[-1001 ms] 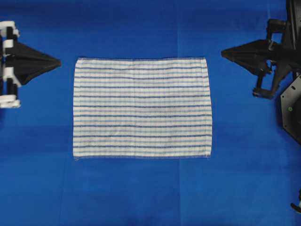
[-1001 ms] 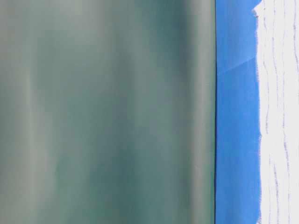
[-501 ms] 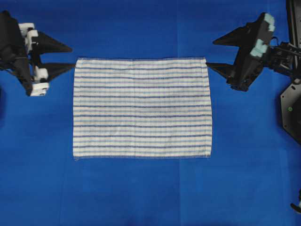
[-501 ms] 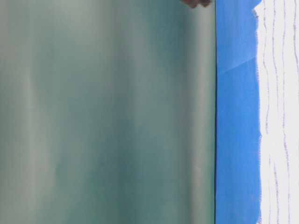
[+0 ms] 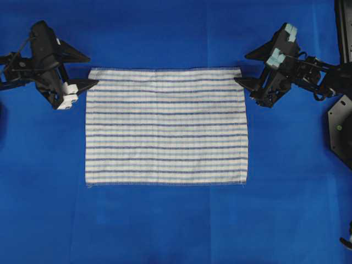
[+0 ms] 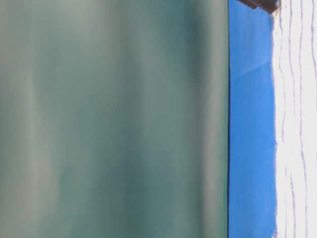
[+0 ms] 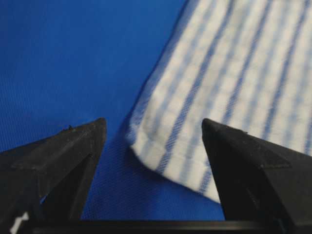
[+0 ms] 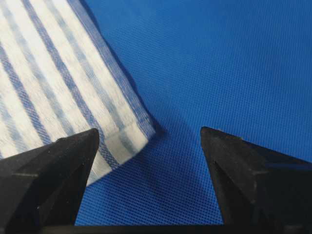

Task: Fold the blue towel.
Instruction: 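Move both grippers to the towel's top corners and pinch them, then pull both top corners down toward the bottom edge and release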

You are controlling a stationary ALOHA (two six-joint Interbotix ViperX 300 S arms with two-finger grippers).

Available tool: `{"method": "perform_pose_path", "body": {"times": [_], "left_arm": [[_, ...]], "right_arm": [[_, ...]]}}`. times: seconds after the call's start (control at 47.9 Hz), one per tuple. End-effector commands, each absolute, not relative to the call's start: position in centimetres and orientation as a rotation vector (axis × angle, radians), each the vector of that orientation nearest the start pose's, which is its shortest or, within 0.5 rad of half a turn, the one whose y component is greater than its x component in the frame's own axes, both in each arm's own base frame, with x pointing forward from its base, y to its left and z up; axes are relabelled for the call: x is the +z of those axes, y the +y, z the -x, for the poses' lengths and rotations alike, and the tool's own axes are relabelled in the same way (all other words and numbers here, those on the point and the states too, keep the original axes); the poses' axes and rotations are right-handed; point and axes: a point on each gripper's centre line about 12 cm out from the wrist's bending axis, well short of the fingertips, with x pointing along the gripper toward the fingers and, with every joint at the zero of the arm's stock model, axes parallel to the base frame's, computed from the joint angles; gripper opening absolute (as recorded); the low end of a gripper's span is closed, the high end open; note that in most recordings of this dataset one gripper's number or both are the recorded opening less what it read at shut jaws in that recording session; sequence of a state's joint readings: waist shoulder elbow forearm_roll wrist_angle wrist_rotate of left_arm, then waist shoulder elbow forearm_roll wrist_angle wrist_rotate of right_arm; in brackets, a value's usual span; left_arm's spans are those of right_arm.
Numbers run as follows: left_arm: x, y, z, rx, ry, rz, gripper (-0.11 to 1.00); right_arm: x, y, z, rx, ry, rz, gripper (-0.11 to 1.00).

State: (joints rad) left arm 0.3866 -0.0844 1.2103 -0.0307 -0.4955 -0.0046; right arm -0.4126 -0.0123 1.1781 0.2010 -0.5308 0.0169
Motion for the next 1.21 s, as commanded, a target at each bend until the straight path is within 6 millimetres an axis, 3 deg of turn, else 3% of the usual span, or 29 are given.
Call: {"method": "perform_pose_path", "body": {"times": [0.0, 0.292, 0.396, 0.522, 0.647, 0.793, 1.189], "left_arm": [[8.8, 10.5, -24.5, 0.411, 0.604, 0.152, 0.74], [7.5, 10.7, -24.9, 0.412, 0.645, 0.162, 0.72], [7.5, 10.6, -24.7, 0.411, 0.651, 0.163, 0.67], [7.3, 10.4, -24.6, 0.407, 0.677, 0.168, 0.48], [7.3, 10.3, -24.7, 0.4, 0.683, 0.166, 0.25], [7.2, 10.2, -24.7, 0.396, 0.685, 0.164, 0.05], [8.4, 9.8, -25.7, 0.37, 0.646, 0.14, 0.04]], "right_arm": [[8.2, -12.2, -24.6, -0.567, 0.571, -0.281, 0.73], [7.8, -12.1, -24.9, -0.563, 0.575, -0.278, 0.72], [7.8, -12.1, -24.9, -0.563, 0.577, -0.278, 0.65], [7.7, -12.0, -24.9, -0.559, 0.579, -0.277, 0.46], [7.7, -11.7, -25.1, -0.547, 0.581, -0.274, 0.2], [7.7, -11.5, -25.2, -0.539, 0.584, -0.272, 0.04], [8.3, -11.4, -25.5, -0.53, 0.564, -0.268, -0.01]]}}
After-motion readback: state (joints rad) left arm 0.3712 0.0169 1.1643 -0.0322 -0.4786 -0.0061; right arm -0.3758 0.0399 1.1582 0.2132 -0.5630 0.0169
